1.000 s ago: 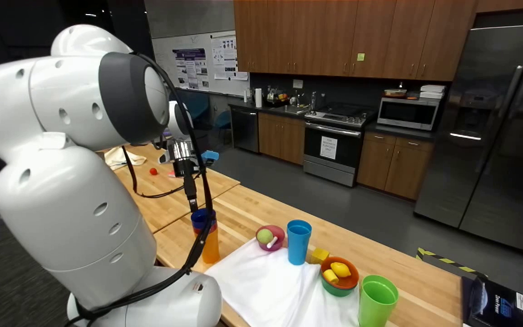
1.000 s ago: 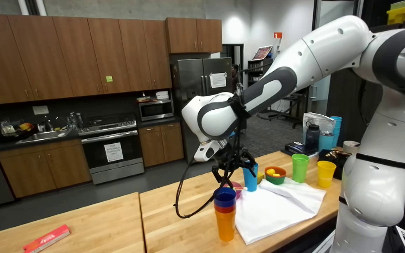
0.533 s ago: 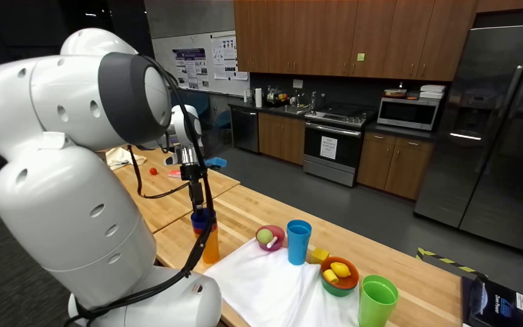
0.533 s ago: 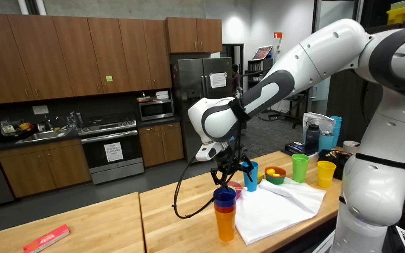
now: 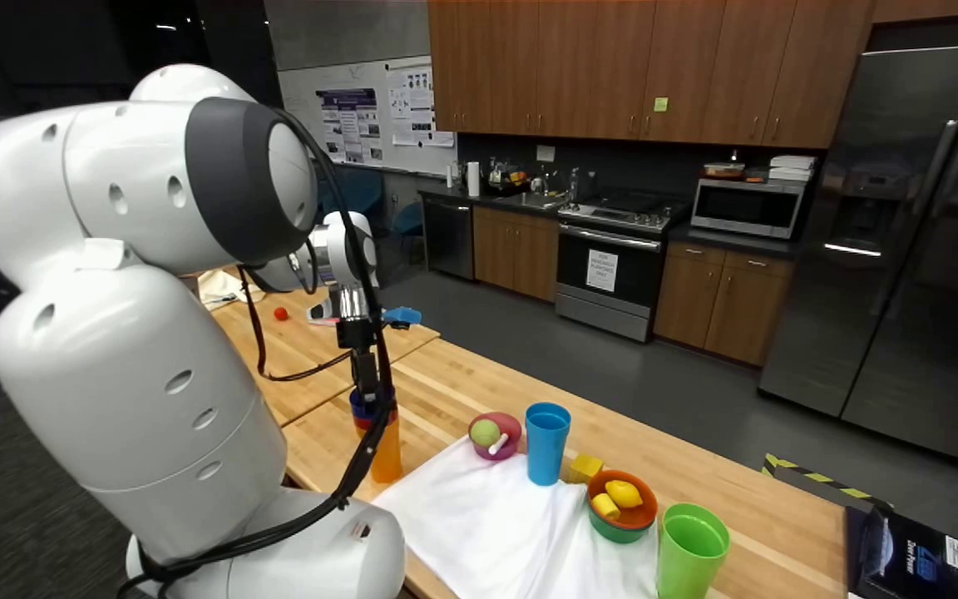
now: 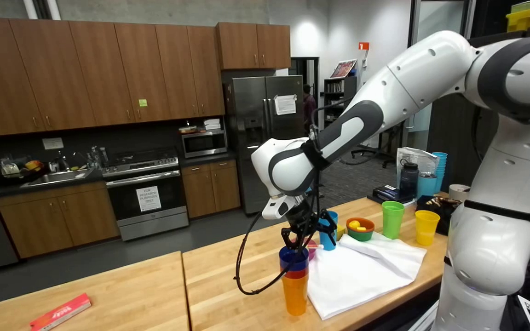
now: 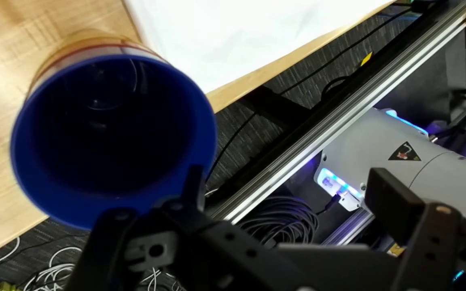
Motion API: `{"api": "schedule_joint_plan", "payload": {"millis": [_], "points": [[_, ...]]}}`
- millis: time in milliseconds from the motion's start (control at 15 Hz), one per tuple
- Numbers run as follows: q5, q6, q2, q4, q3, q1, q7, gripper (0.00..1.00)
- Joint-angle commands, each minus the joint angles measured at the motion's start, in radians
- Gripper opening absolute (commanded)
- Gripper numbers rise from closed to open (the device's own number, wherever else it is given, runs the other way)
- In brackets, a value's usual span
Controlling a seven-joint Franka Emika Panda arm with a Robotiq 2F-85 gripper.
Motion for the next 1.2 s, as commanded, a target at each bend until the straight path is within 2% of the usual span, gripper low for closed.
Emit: {"api": "schedule_joint_plan", "payload": {"millis": [0,400,667,867,1133], "points": [[0.017,0.039,0.020,-0.013,0.010,-0.002,0.025,1.00],[-0.004,0.097,0.075,-0.009,0.034,-0.001,0.087,1.00],[-0.008,0.157,0.092,-0.013,0.050,-0.003,0.172,1.00],[0.010,0.256,0.074,-0.038,0.055,-0.003,0.287,1.00],[-0.022,0.401,0.057,-0.088,0.064,0.001,0.440,1.00]]}}
